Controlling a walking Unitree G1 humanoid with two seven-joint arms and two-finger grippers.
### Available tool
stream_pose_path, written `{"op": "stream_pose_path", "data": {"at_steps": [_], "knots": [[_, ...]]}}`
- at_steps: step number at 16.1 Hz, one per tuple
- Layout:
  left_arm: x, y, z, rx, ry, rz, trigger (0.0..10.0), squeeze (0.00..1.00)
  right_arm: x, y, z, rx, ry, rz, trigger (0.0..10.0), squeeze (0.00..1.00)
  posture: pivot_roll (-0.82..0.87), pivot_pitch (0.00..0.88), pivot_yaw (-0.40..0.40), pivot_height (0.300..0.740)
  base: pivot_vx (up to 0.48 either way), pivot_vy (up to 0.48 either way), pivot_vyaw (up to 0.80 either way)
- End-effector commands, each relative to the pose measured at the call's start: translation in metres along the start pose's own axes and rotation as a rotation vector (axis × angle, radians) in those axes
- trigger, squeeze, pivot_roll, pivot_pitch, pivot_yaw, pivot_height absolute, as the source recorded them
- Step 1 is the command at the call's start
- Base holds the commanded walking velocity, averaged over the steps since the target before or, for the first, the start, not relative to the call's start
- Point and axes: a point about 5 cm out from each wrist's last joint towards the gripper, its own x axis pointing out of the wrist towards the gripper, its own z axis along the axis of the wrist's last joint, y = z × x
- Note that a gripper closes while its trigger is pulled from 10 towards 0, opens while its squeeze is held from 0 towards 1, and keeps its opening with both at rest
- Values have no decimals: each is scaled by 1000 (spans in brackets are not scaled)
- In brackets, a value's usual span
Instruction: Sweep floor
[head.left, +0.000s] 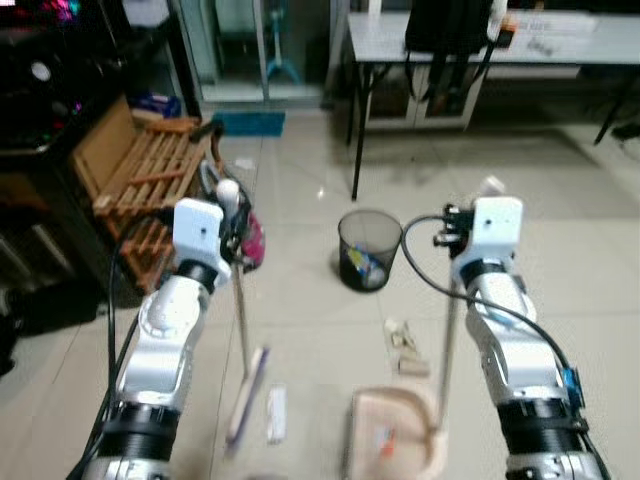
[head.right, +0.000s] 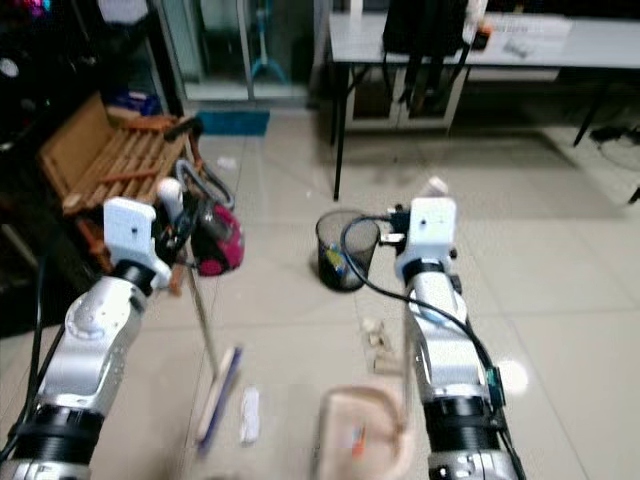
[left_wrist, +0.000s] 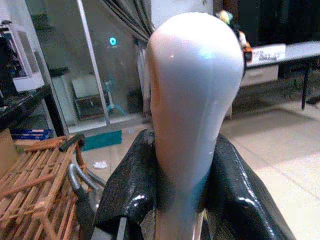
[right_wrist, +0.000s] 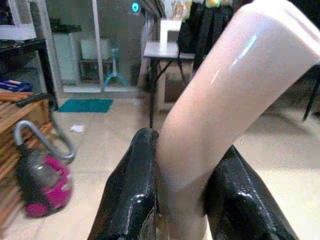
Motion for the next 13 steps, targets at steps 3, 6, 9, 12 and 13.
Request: {"op": "stream_pose_path", "data": {"at_steps": [3,6,9,12,13], "knots": [[4,3,12,37,-42,4,10000,0,1,1,4,47,-12,3,10000,0,-90,11,43,740,0,402,-523],[4,4,11,43,-32,8,10000,0,0,0,2,53,0,-10,10000,0,-91,5,45,740,0,445,-565],[5,5,10,49,-29,12,10000,0,1,-3,3,54,-11,-30,10000,0,-92,0,45,740,0,472,-565],[4,5,10,50,-25,17,10000,0,2,-5,6,45,-26,-41,10000,0,-92,0,44,740,0,472,-590],[4,5,9,50,-25,18,10000,0,2,-5,6,45,-26,-42,10000,0,-92,0,44,740,0,472,-800]]}}
